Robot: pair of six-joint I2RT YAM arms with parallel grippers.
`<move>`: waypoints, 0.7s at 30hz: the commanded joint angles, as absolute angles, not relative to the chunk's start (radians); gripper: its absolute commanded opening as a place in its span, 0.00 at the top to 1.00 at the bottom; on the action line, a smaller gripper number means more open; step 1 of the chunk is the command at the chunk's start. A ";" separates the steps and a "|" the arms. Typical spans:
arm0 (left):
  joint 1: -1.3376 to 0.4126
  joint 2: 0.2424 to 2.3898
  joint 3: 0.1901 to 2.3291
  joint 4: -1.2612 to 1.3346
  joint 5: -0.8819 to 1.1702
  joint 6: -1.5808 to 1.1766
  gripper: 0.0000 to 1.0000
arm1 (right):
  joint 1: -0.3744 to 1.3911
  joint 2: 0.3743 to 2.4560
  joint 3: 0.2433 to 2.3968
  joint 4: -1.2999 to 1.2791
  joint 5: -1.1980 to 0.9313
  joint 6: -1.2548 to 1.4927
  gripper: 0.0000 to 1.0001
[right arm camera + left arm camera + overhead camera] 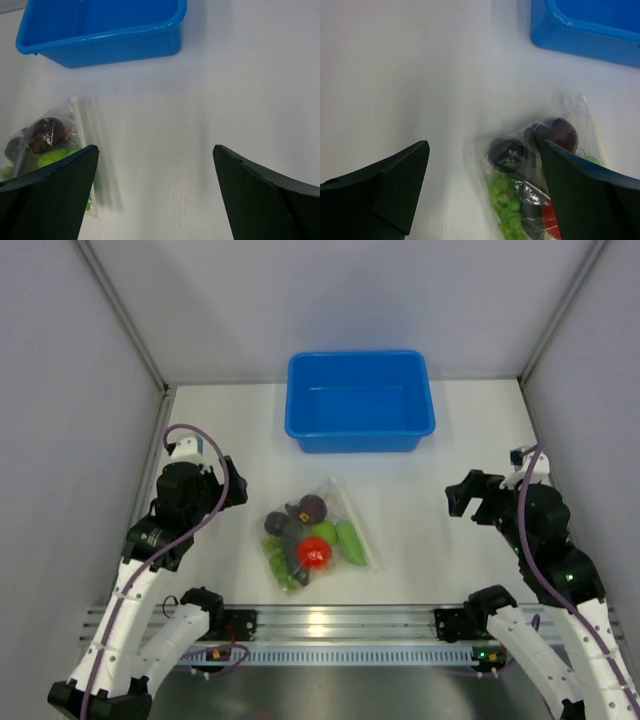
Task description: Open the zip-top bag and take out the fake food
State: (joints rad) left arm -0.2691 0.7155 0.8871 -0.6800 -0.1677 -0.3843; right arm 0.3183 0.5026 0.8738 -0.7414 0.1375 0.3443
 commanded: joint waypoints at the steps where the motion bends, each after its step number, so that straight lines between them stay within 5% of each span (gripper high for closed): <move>1: -0.272 0.745 0.945 -0.632 -0.147 -0.434 0.02 | 0.330 0.477 0.908 -0.726 0.159 0.350 0.01; 13: -0.294 0.900 1.037 -0.637 -0.199 -0.532 0.02 | 0.330 0.477 0.871 -0.716 0.109 0.368 0.00; 21: -0.638 1.135 1.202 -0.741 -0.639 -0.545 0.02 | 0.330 0.500 0.884 -0.722 0.110 0.374 0.01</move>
